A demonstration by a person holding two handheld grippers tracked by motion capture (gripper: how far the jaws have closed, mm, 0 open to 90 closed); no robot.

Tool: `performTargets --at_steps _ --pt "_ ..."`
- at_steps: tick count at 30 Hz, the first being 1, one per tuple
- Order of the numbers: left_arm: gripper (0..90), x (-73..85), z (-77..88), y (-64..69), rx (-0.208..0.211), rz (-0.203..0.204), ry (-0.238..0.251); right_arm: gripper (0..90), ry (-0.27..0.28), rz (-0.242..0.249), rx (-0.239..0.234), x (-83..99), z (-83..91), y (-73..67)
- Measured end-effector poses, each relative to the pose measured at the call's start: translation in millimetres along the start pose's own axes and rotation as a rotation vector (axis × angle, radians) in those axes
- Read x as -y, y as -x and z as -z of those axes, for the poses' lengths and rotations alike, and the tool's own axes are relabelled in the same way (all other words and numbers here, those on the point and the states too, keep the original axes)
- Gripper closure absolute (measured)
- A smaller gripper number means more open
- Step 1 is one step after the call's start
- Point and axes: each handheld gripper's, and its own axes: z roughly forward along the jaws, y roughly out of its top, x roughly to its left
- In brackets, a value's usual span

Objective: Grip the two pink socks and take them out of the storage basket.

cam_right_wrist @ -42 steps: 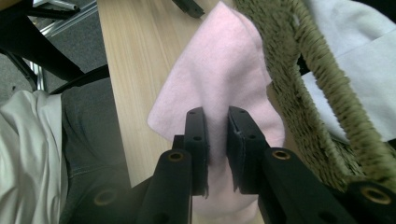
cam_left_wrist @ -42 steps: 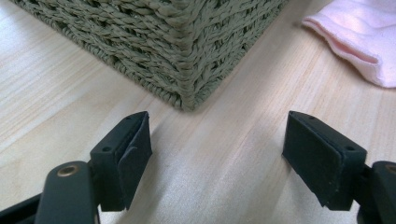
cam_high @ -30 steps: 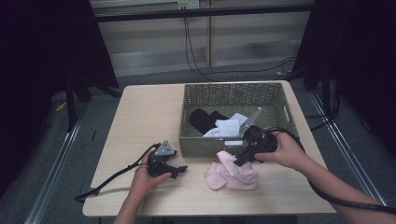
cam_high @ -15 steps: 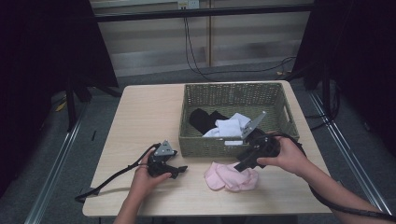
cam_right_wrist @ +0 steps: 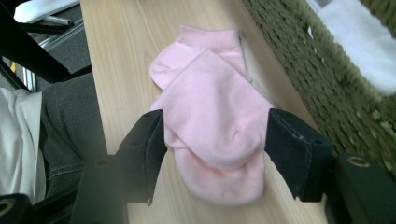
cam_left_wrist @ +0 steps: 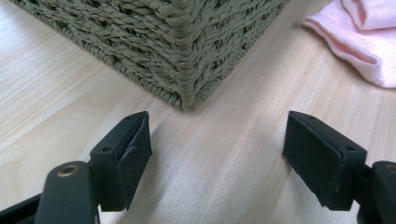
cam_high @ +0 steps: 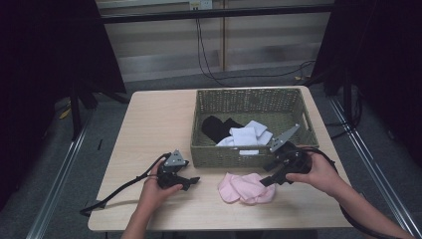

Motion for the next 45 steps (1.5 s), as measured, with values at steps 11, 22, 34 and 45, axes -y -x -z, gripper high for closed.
performTargets --at_steps 11,22,34,45 --pt "23.1 0.0 0.0 0.1 -0.001 0.0 0.0 33.5 0.017 0.012 0.037 25.5 4.2 2.7" --pt "23.1 0.0 0.0 0.1 -0.001 0.0 0.0 31.5 0.053 -0.042 0.086 56.4 10.2 10.0" --pt "23.1 0.0 0.0 0.1 -0.001 0.0 0.0 28.8 0.107 -0.121 0.112 99.0 10.0 20.7" --pt "23.1 0.0 0.0 0.2 -0.002 0.0 0.0 25.5 0.126 -0.129 0.158 120.6 4.2 25.5"
